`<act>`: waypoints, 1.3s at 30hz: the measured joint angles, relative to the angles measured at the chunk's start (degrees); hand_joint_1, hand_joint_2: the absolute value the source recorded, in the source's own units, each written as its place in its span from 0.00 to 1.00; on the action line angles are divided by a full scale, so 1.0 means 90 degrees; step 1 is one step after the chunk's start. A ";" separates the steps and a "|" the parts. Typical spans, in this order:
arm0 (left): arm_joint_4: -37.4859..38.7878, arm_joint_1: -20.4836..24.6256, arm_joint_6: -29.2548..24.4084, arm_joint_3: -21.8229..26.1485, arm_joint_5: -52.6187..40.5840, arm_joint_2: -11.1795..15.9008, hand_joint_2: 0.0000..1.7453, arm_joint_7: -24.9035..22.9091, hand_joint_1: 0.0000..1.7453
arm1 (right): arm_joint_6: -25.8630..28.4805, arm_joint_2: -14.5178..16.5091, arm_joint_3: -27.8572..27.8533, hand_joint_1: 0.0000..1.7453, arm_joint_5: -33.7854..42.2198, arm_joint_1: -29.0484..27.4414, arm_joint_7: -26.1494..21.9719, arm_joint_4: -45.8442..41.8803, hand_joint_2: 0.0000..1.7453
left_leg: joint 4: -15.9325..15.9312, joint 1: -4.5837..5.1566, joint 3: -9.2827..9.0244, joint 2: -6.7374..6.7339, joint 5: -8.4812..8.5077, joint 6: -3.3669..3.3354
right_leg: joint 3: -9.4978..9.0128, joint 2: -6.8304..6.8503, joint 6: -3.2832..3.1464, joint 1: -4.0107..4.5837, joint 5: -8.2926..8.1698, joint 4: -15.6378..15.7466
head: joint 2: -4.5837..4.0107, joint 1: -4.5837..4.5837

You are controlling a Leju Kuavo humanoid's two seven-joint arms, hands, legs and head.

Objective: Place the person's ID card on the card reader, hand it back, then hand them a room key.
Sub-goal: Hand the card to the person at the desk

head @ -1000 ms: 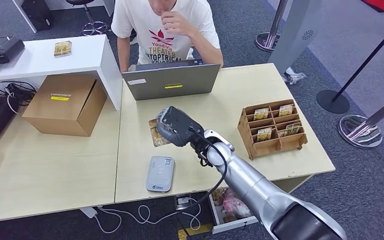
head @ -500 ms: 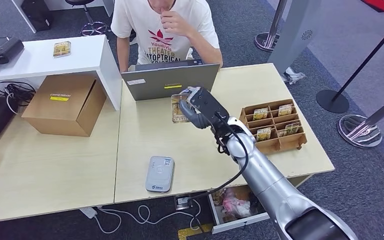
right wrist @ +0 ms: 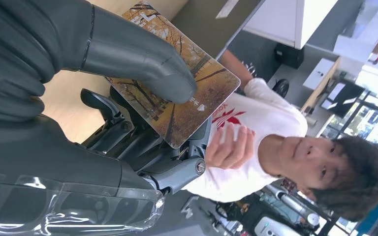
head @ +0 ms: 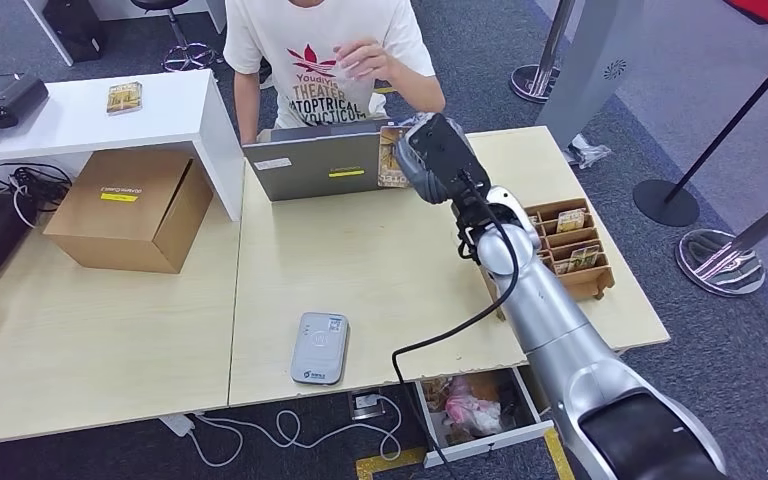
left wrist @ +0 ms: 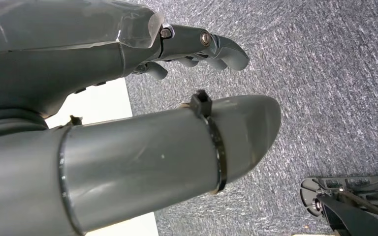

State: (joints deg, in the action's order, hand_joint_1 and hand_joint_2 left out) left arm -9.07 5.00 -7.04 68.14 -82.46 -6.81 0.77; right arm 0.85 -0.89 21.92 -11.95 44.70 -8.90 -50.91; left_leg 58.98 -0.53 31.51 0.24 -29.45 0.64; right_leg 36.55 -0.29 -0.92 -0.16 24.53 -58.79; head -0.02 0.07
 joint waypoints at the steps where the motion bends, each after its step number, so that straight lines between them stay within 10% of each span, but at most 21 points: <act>1: 0.0000 0.0003 0.0001 -0.0005 -0.0003 0.0001 0.00 -0.0004 0.00 | 0.0047 0.0002 -0.0015 1.00 -0.0057 0.0042 0.0029 0.0031 1.00 | 0.0000 0.0000 0.0000 0.0000 0.0000 0.0000 | 0.0000 0.0000 0.0000 0.0000 0.0000 0.0000 | 0.0000 0.0000; 39: 0.0000 0.0027 -0.0155 -0.0103 0.0196 0.0038 0.00 -0.0192 0.00 | 0.0208 0.0834 -0.0097 1.00 -0.0717 0.1121 0.0323 0.1148 1.00 | 0.0000 -0.0001 0.0001 0.0002 0.0001 0.0000 | 0.0000 0.0001 -0.0001 0.0000 -0.0001 -0.0003 | 0.0000 0.0001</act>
State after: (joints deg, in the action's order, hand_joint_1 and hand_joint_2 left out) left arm -9.07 5.24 -8.43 67.22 -80.70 -6.48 -0.96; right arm 2.72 6.62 21.05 -18.40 54.79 -5.99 -40.58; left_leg 58.98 -0.54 31.52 0.25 -29.44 0.64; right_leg 36.55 -0.28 -0.92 -0.16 24.53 -58.81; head -0.02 0.08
